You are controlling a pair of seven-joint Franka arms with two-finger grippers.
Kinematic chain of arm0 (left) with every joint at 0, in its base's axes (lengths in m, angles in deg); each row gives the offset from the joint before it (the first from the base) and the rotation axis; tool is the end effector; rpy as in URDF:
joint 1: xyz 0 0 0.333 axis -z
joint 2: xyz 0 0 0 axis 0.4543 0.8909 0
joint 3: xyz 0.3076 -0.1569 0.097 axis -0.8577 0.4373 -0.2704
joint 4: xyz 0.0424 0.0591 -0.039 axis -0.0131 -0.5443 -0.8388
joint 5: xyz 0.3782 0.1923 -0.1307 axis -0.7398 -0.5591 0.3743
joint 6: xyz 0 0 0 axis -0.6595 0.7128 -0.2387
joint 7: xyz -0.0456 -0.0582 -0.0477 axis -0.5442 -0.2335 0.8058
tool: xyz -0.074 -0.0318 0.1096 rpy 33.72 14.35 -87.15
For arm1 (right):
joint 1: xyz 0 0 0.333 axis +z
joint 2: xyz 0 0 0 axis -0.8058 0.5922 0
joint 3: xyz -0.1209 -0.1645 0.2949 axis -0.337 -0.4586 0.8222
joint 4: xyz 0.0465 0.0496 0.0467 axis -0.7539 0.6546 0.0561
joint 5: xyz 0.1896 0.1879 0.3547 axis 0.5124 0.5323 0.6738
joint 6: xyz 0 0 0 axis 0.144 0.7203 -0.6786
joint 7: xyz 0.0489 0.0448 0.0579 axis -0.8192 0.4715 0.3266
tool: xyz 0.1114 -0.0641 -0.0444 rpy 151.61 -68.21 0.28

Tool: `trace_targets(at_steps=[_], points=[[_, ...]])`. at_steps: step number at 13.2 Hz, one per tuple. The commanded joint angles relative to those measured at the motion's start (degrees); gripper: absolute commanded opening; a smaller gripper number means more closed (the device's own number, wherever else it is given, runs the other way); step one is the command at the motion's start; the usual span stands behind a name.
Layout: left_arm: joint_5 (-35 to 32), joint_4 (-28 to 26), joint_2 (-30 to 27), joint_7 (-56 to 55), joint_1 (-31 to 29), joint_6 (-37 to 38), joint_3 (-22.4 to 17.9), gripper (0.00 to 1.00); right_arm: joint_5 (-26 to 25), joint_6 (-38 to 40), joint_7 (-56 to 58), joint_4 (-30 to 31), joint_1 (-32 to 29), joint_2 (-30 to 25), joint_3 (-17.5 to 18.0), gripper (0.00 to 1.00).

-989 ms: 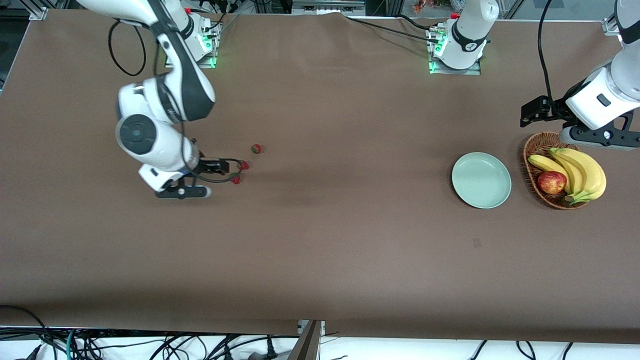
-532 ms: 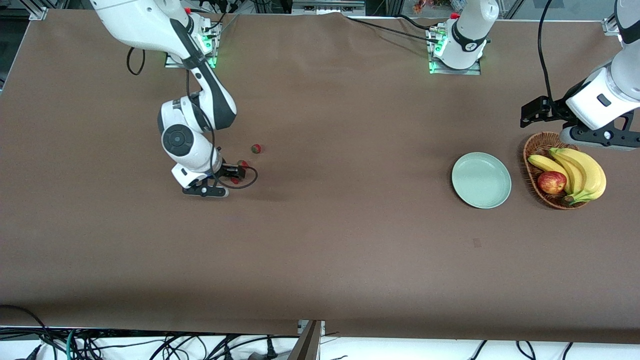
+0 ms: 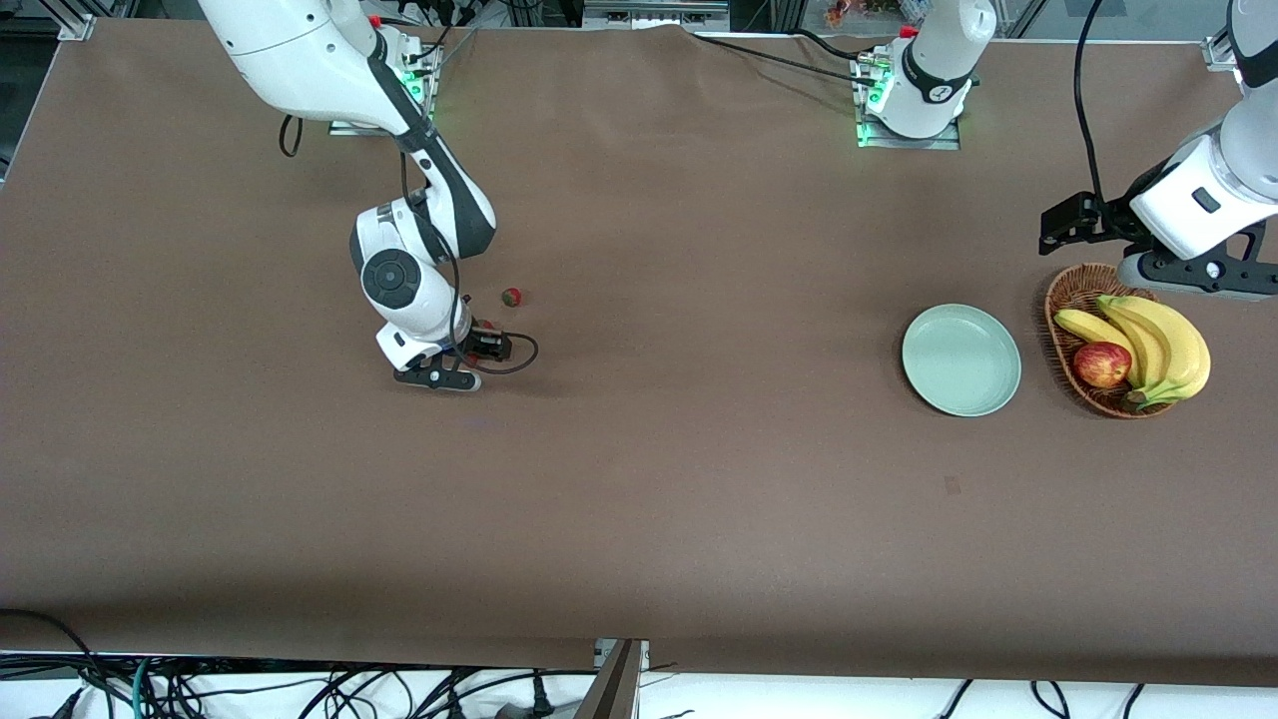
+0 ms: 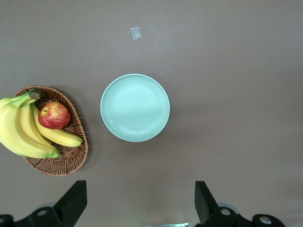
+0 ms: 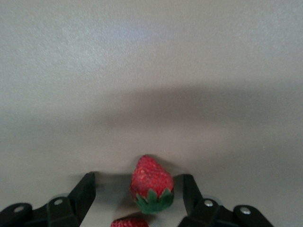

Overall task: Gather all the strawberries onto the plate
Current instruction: 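Carry the strawberry toward the plate and set it down with the right gripper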

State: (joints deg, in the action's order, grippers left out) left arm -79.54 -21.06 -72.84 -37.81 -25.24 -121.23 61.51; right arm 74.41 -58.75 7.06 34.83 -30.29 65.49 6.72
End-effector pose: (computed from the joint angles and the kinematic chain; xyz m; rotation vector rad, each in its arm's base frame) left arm 0.6018 -0.0285 0.5810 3.1253 -0.1732 -0.2167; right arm 0.5828 0.2656 0.1352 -3.1131 0.1784 0.0760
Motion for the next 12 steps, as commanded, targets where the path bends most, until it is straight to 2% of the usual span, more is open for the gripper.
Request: trace_targets(at_steps=[1,3,4,5,8,10,12], points=[[0.56,0.67,0.29,0.11,-0.02,-0.24,-0.03,1.00,0.59,-0.53,0.81,0.30,-0.29,-1.00,0.08,0.67],[0.64,0.67,0.29,0.11,-0.02,-0.33,-0.03,1.00,0.59,-0.36,0.90,0.30,-0.29,-1.18,0.08,0.24],[0.65,0.67,0.37,0.11,-0.02,-0.33,-0.03,1.00,0.59,-0.36,1.08,0.13,-0.29,-1.35,0.17,0.06],[0.65,0.67,0.38,0.11,-0.02,-0.33,-0.03,1.00,0.59,0.25,0.73,-0.05,-0.29,-1.44,0.26,0.00],[0.65,0.67,0.82,0.11,-0.02,-0.33,-0.11,1.00,0.50,4.19,0.72,-3.37,-0.11,-2.41,0.87,0.00],[0.65,0.67,0.82,0.11,-0.02,-0.33,-0.11,1.00,0.76,6.92,-1.19,-8.90,-0.02,-1.71,4.19,0.00],[0.65,0.67,1.51,0.11,-0.02,-0.68,-0.11,1.00,1.38,7.81,-8.99,-17.49,1.46,2.57,7.27,0.00]])
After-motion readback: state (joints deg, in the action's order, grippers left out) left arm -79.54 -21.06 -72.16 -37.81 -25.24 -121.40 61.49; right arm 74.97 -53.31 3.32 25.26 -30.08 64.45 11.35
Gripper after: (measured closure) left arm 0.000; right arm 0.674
